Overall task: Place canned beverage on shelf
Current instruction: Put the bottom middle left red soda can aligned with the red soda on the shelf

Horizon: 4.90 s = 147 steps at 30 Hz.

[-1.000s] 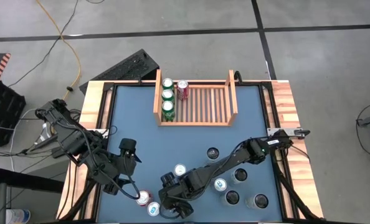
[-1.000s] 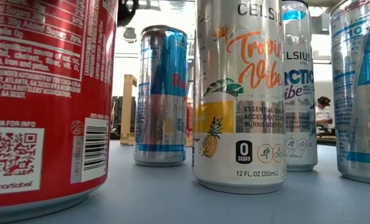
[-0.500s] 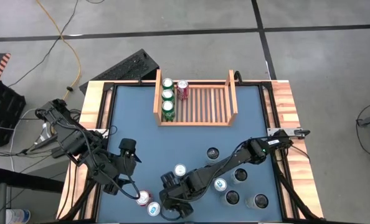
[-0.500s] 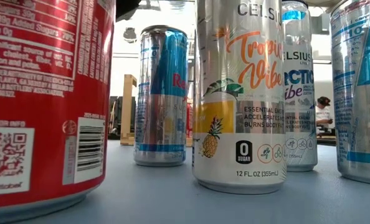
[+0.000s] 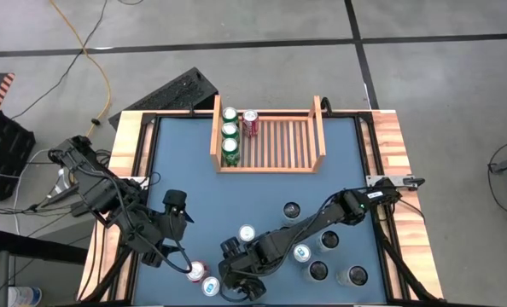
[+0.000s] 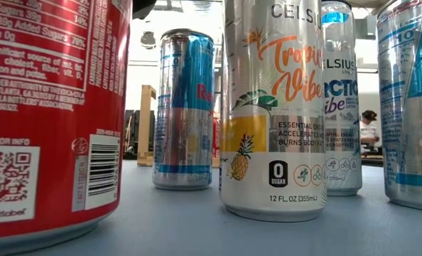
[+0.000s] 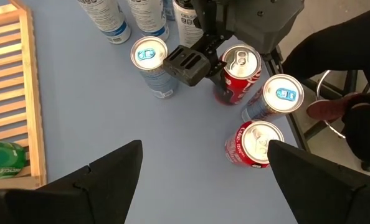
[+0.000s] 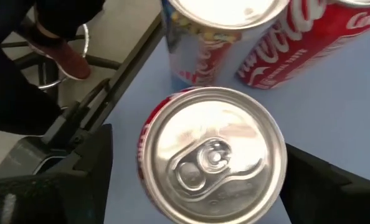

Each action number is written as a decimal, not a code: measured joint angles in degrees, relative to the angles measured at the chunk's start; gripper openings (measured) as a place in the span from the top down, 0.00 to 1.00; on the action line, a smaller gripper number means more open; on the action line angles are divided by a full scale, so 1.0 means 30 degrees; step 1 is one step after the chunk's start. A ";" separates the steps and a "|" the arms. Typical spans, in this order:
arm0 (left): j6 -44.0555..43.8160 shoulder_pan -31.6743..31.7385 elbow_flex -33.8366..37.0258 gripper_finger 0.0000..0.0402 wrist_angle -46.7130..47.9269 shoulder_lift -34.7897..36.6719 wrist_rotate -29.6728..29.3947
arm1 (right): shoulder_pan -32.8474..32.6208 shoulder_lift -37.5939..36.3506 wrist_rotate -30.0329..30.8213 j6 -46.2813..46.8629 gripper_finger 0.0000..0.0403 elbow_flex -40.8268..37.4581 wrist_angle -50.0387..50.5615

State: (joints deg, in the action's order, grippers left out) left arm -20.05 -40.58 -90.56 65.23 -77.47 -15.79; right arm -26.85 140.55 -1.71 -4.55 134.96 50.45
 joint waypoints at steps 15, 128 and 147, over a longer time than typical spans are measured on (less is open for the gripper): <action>0.0013 0.0007 -0.0005 0.17 0.0007 0.0000 -0.0009 | 0.0022 -0.0007 -0.0403 -0.0006 0.31 0.0007 -0.0162; 0.2352 -0.0379 -0.0007 0.17 0.2171 0.0582 -0.6185 | 1.6022 -0.3054 -0.3214 -2.0188 0.56 -0.1974 0.5433; 0.2322 -0.0379 -0.0007 0.17 0.2441 0.0597 -0.6470 | 1.6378 -0.2688 -0.4898 -1.9470 0.51 -0.1960 0.5398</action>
State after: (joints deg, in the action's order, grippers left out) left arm -13.08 -41.71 -90.59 72.55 -75.68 -35.20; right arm 22.28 132.49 -16.40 -62.96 129.08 66.64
